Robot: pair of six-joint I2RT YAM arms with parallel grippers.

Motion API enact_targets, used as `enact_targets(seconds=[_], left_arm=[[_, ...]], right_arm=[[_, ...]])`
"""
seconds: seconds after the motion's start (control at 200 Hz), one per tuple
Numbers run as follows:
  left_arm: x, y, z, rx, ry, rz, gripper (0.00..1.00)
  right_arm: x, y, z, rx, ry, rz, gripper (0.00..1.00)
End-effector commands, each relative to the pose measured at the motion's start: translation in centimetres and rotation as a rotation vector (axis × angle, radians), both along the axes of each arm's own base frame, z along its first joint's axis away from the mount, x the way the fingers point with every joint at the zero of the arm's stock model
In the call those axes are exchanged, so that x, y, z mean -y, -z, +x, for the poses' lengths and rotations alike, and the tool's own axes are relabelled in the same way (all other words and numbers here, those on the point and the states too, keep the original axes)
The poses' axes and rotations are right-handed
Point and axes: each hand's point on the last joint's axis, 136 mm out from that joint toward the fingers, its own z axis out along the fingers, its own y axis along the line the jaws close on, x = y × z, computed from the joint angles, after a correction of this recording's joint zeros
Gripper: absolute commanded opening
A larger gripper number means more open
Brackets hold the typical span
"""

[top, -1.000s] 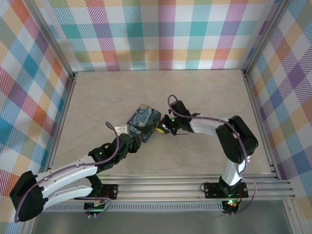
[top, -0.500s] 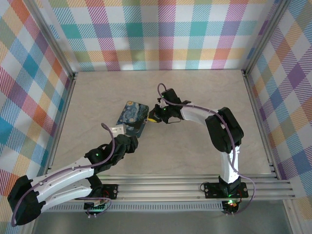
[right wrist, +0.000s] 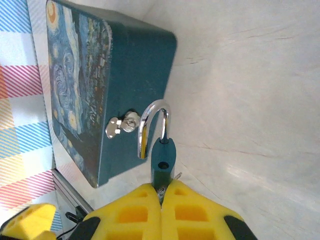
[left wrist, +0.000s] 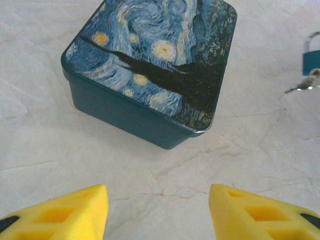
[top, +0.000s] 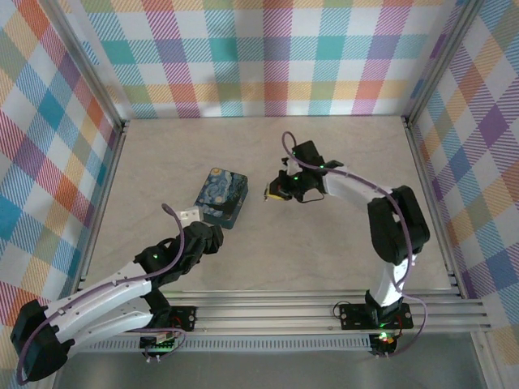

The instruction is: Unlock a padlock with a key

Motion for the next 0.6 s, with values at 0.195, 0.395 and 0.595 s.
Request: enact_targets(seconds=[0.195, 0.395, 0.595], left_arm=[[2.2, -0.8, 1.1, -0.057, 0.084, 0.028, 0.56], [4.3, -0.7, 1.7, -0.129, 0.175, 0.023, 0.56], [3.9, -3.6, 3.9, -0.089, 0.197, 0.135, 1.0]], right_arm=[[6.2, 4.9, -1.9, -0.021, -0.128, -0.125, 0.0], [8.1, 3.6, -0.9, 0.019, -0.087, -0.148, 0.49], [9.3, 0.3, 0.0, 0.113, -0.047, -0.154, 0.64]])
